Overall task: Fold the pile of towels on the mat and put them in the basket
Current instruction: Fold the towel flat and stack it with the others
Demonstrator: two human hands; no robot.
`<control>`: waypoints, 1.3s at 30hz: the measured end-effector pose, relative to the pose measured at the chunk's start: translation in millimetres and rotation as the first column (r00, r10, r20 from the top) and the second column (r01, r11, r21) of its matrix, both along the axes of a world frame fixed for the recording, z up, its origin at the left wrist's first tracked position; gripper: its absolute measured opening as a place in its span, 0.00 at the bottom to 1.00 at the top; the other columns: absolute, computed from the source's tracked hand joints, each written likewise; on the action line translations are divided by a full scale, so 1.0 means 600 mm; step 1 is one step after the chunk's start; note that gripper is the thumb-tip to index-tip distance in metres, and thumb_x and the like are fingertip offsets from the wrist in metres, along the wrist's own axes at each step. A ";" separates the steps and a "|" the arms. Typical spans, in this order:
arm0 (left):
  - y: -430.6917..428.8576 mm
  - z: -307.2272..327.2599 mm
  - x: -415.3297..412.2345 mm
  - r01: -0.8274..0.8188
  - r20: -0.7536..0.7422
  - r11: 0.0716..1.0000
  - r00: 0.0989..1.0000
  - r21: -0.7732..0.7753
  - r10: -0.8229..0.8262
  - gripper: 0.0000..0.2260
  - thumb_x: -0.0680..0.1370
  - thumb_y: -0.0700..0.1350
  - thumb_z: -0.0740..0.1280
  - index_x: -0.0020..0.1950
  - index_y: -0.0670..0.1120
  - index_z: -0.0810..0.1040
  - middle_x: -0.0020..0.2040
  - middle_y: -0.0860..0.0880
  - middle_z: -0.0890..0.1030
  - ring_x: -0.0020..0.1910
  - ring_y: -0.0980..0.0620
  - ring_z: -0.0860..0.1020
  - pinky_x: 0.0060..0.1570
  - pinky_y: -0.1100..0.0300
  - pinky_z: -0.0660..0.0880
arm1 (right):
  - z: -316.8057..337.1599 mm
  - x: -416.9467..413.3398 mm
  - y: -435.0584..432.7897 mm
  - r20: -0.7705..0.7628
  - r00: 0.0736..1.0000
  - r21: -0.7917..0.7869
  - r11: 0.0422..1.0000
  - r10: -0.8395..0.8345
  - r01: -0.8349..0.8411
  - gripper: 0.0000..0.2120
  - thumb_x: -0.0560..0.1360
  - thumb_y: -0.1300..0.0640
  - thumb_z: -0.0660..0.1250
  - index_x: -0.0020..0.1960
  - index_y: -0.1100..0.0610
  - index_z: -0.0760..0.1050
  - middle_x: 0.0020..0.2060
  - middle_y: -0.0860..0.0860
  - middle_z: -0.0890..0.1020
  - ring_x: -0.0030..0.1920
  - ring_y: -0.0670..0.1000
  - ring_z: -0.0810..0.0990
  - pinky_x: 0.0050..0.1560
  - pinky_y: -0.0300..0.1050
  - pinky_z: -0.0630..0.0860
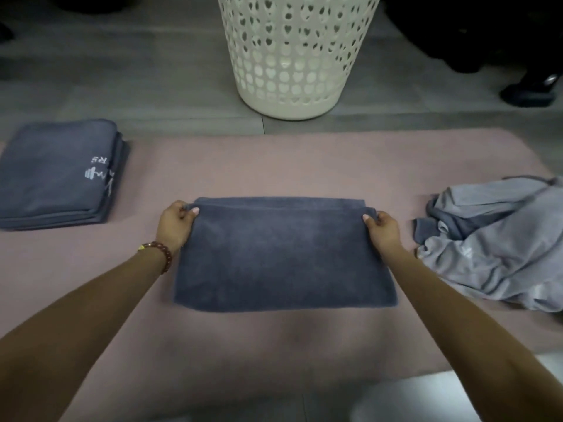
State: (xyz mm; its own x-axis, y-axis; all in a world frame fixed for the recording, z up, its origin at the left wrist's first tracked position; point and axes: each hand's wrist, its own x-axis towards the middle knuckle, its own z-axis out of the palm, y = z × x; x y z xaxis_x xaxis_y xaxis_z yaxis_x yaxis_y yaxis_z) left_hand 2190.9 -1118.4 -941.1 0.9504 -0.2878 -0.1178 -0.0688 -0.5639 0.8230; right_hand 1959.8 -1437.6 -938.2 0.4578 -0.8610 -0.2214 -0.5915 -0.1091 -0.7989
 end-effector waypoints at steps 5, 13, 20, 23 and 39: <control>-0.004 -0.032 -0.002 0.040 0.192 0.990 0.979 0.136 -0.066 0.04 0.80 0.42 0.59 0.48 0.41 0.70 0.38 0.44 0.76 0.37 0.44 0.72 0.38 0.55 0.66 | -0.014 -0.001 0.014 -0.031 0.999 -0.298 0.953 0.036 -0.043 0.08 0.79 0.58 0.58 0.47 0.63 0.70 0.38 0.58 0.76 0.40 0.55 0.72 0.40 0.45 0.63; -0.019 -0.029 0.034 0.024 0.263 0.997 0.964 0.077 -0.044 0.05 0.79 0.41 0.61 0.49 0.40 0.72 0.38 0.43 0.76 0.38 0.45 0.73 0.38 0.58 0.64 | -0.003 0.043 -0.017 0.030 0.995 -0.348 0.934 0.092 -0.076 0.08 0.79 0.60 0.58 0.49 0.65 0.71 0.37 0.57 0.74 0.39 0.53 0.71 0.38 0.44 0.62; -0.020 -0.048 0.048 0.049 0.238 0.986 0.967 0.157 -0.086 0.05 0.80 0.44 0.59 0.47 0.44 0.70 0.37 0.45 0.76 0.38 0.43 0.72 0.38 0.56 0.65 | -0.031 0.054 -0.020 -0.118 0.993 -0.331 0.942 0.017 -0.055 0.11 0.80 0.57 0.57 0.52 0.65 0.71 0.45 0.65 0.79 0.45 0.63 0.76 0.40 0.44 0.61; -0.020 -0.046 0.053 0.058 0.256 0.984 0.961 0.166 -0.100 0.06 0.80 0.44 0.60 0.49 0.41 0.72 0.37 0.44 0.76 0.38 0.42 0.73 0.38 0.56 0.66 | -0.026 0.055 -0.029 -0.110 0.994 -0.244 0.968 0.024 -0.050 0.08 0.80 0.57 0.56 0.48 0.61 0.68 0.41 0.59 0.74 0.42 0.55 0.71 0.40 0.42 0.59; 0.036 0.030 -0.014 0.094 -0.299 0.989 0.953 0.117 -0.055 0.21 0.80 0.56 0.59 0.35 0.40 0.72 0.32 0.41 0.73 0.28 0.46 0.73 0.27 0.60 0.73 | -0.008 -0.064 0.004 0.288 0.943 0.421 0.907 -0.168 0.033 0.10 0.79 0.58 0.57 0.39 0.52 0.67 0.27 0.45 0.74 0.28 0.44 0.72 0.30 0.38 0.67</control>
